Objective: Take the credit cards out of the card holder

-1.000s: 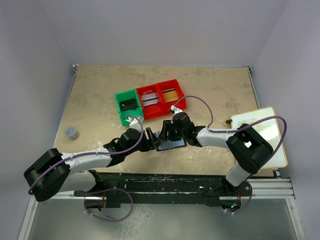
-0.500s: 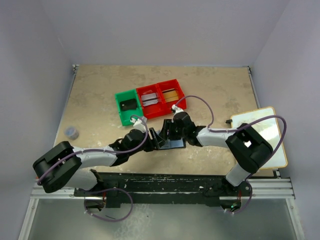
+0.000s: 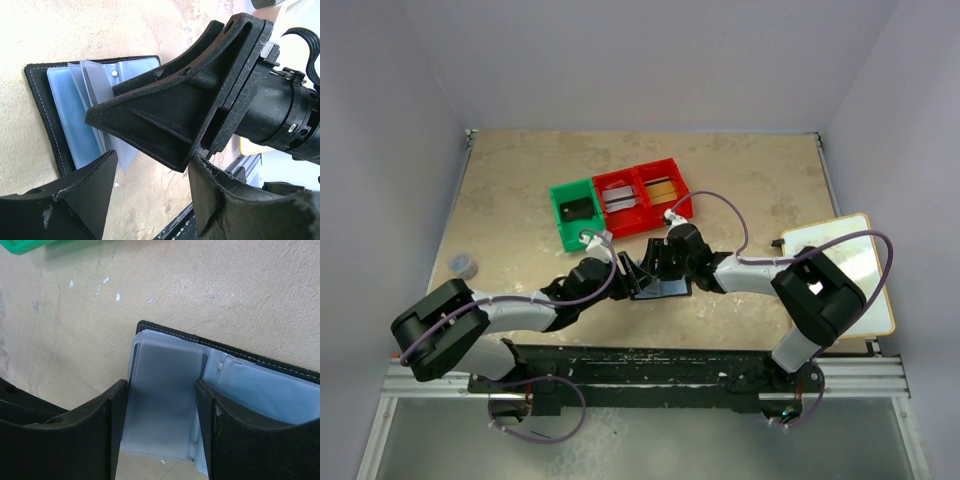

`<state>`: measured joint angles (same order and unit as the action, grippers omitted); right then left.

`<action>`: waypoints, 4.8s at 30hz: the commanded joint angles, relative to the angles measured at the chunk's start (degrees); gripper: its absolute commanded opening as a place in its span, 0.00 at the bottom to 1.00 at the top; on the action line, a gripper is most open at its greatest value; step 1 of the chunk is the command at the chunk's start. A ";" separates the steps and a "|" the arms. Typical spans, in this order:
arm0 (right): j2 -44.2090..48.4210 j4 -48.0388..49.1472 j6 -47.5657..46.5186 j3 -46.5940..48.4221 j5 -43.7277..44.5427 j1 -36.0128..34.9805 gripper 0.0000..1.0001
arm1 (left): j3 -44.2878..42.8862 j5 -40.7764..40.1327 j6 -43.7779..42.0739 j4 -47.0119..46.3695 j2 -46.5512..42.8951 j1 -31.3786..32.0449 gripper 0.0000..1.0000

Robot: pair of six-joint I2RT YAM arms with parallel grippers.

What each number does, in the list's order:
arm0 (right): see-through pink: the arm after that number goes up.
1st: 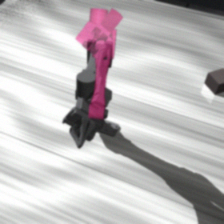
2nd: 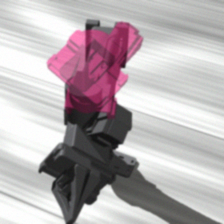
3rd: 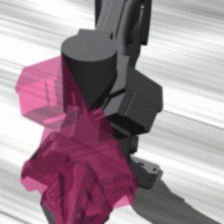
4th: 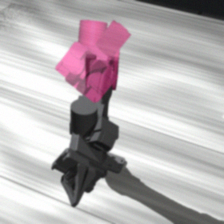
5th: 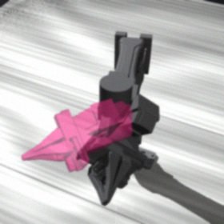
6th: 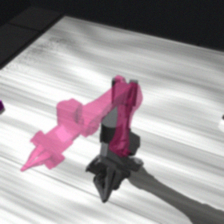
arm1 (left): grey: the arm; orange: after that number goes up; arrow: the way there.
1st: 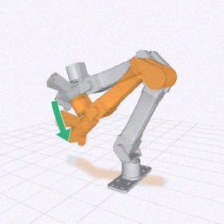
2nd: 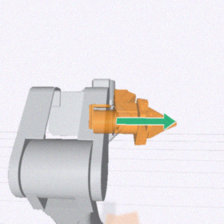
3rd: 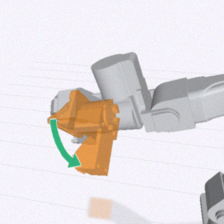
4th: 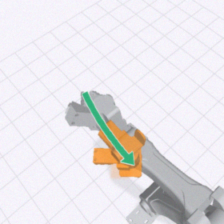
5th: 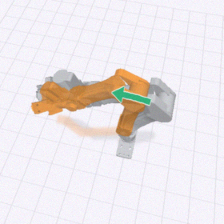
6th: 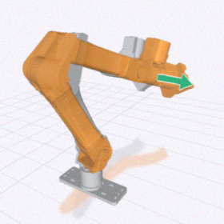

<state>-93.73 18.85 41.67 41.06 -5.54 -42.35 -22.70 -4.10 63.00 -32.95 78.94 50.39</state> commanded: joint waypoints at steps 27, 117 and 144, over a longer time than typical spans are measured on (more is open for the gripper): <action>-2.41 -2.05 0.98 -1.60 -0.44 0.77 0.59 | 0.56 -3.50 -1.09 -0.51 -6.16 4.54 0.58; 6.04 -1.51 1.87 -1.23 -3.29 3.01 0.72 | -10.48 -6.25 -7.94 -1.27 10.70 6.98 0.58; 22.64 -13.76 3.99 -8.26 6.63 8.98 0.62 | -13.18 -14.75 -13.95 15.22 2.88 6.47 0.60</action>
<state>-72.36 3.20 46.72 32.36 3.05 -33.34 -35.94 -12.47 52.27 -25.36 85.23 57.63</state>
